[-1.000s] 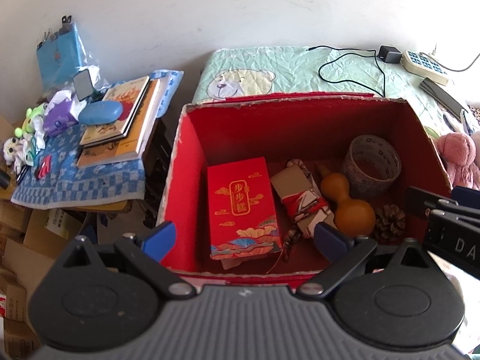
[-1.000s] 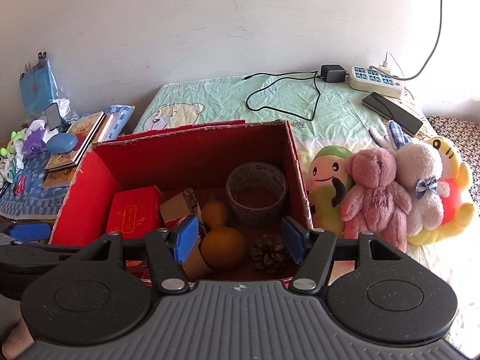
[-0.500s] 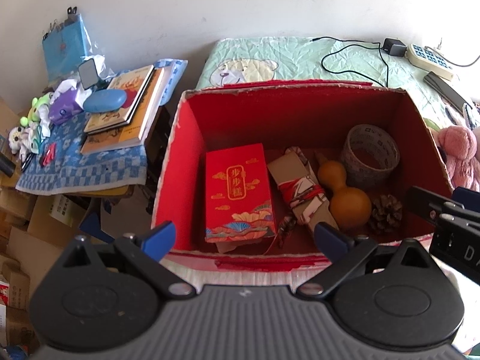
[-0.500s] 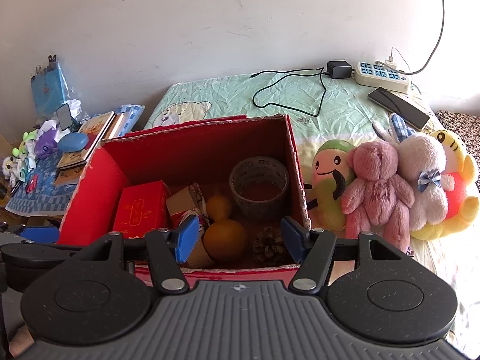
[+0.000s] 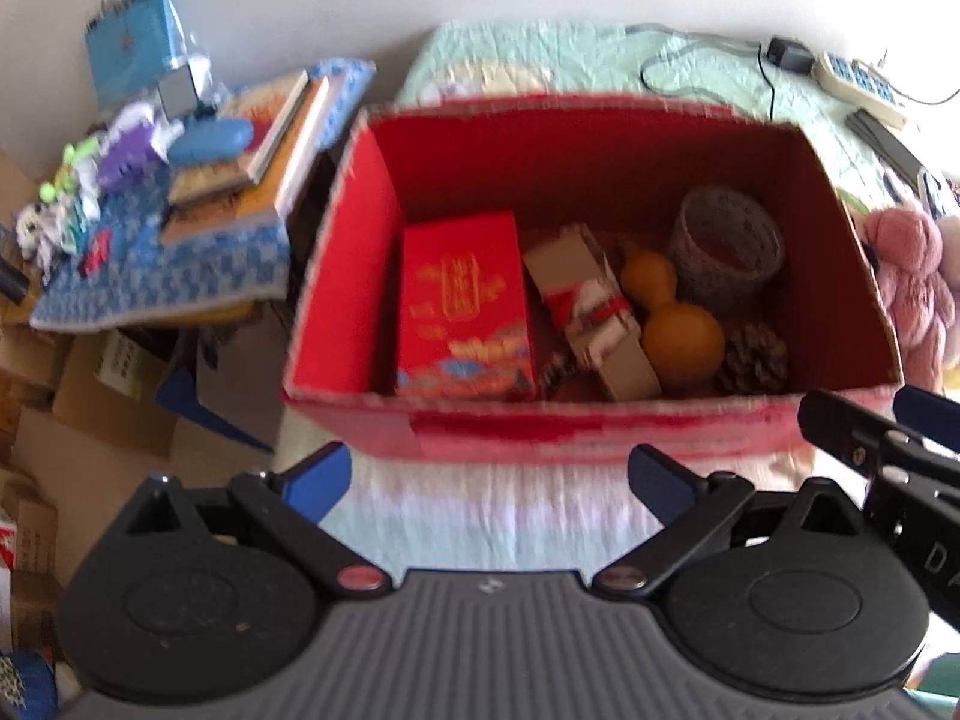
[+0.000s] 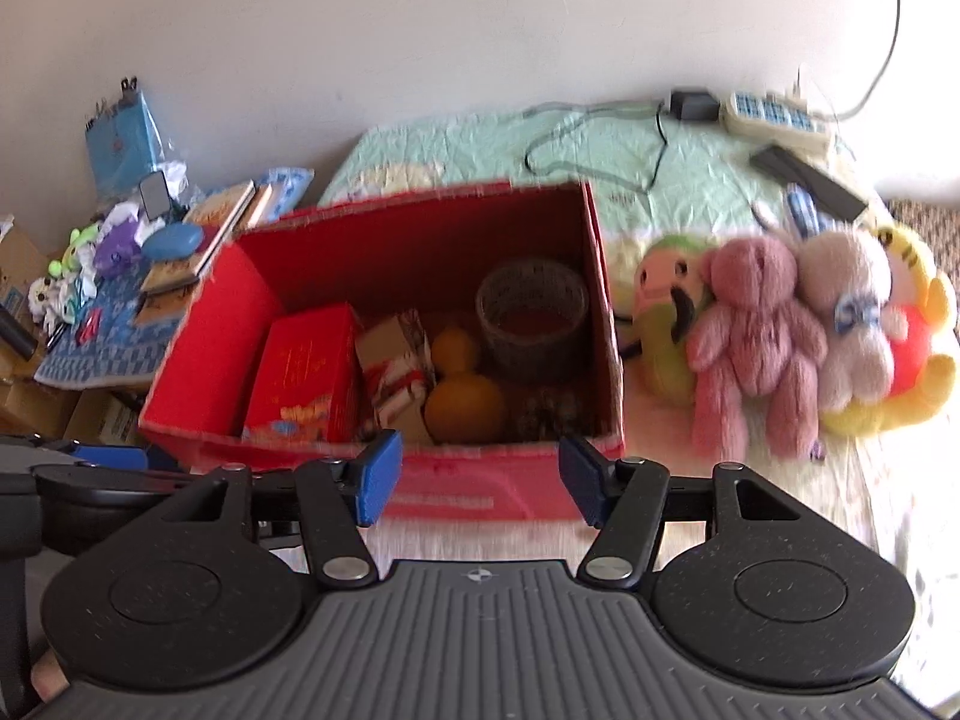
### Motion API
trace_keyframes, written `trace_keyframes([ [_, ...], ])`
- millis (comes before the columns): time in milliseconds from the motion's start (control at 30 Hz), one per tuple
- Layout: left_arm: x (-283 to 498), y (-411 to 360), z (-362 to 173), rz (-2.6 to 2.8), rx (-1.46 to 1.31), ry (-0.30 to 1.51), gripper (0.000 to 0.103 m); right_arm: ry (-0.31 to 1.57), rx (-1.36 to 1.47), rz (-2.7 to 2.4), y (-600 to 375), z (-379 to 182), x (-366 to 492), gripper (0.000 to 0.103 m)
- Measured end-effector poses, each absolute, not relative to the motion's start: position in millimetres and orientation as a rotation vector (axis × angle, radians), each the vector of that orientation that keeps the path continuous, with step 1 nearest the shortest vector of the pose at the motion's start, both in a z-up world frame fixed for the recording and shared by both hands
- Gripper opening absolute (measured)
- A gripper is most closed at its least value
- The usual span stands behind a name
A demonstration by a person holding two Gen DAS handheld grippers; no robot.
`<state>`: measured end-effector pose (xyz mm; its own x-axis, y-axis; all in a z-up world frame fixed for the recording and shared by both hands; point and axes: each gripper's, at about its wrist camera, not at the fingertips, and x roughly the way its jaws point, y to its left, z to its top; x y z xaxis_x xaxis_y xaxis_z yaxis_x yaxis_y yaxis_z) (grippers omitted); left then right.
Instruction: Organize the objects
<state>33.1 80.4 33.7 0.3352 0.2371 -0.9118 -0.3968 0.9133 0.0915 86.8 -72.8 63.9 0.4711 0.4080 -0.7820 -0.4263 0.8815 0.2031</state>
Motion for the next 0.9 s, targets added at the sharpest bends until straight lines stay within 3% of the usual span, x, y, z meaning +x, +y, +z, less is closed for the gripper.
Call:
trace_keyframes([
  [433, 24.3, 68.0, -2.0, 0.386, -0.189, 1.302, 0.099, 1.072, -0.022, 0.489, -83.8, 40.2, 81.7, 0.062],
  [900, 23.2, 74.2, 23.0, 0.393, -0.17, 1.222, 0.099, 1.02, 0.007, 0.503, -80.3, 59.0, 79.7, 0.062],
])
